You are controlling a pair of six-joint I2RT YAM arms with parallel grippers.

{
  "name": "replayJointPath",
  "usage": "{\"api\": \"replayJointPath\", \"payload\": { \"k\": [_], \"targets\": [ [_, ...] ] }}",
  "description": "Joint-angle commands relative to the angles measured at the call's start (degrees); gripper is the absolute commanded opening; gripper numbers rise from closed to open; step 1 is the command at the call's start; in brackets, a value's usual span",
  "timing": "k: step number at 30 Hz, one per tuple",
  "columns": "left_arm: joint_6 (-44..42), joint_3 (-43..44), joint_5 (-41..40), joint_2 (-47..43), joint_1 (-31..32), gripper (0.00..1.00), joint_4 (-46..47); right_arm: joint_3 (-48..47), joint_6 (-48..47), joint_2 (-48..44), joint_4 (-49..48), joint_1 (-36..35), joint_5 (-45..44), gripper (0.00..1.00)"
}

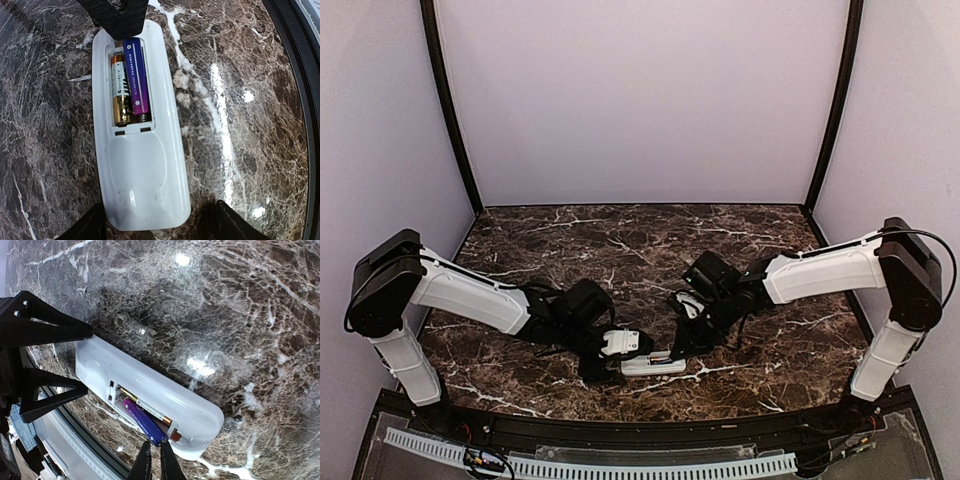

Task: Load the batteries into the remote control
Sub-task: Load the battery into the battery compartment.

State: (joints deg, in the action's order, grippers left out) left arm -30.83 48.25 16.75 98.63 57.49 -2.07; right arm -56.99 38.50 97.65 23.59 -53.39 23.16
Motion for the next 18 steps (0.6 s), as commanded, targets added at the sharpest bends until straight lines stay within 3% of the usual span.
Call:
{"api": "replayJointPath", "payload": {
  "k": [1, 18],
  "targets": [
    [-0.64, -0.88, -0.4, -1.49, 0.25, 0.73, -0.58, -0.14, 0.19, 1.53, -1.8, -0.55, 0.48, 0.05],
    [-0.73, -0.61, -0.76, -1.33, 0.26, 0.72, -0.82, 0.93, 1.34, 3.77, -4.16, -1.99, 0.6, 0.0]
  ]
}}
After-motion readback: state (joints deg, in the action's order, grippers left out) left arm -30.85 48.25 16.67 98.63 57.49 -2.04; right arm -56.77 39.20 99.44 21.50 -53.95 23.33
